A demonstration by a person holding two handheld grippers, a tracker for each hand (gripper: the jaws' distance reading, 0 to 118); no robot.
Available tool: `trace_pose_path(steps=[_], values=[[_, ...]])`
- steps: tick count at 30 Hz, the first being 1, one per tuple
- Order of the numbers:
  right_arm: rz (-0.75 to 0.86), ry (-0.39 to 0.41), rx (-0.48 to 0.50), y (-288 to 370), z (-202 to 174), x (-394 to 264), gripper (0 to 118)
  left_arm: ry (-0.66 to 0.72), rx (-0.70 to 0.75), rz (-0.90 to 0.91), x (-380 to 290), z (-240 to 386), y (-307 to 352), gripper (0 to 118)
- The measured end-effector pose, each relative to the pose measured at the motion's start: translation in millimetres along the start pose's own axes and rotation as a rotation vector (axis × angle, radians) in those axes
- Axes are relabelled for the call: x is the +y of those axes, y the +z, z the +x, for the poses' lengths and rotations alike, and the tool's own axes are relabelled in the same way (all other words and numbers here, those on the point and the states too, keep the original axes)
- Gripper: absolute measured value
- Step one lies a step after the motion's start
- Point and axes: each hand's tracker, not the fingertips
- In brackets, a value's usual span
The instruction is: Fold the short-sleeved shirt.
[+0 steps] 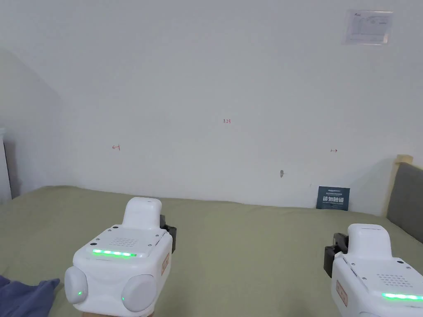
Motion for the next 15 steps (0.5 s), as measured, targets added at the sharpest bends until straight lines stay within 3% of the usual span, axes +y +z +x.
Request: trace_pose_path(steps=[4, 8, 11, 15], values=[[-0.035, 0.004, -0.019, -5, -3, -1, 0, 0.010, 0.034, -0.028, -4, -8, 1, 0], [-0.065, -0.004, 0.056, -14, -25, -6, 0, 0.021, 0.131, -0.051, -5, -51, -4, 0], [-0.055, 0.024, 0.154, -23, -68, -9, 0, 0.056, 0.222, -0.073, -9, -96, 6, 0], [-0.031, 0.004, 0.314, -34, -138, -7, 0, 0.069, 0.381, -0.071, -13, -158, 33, 0]])
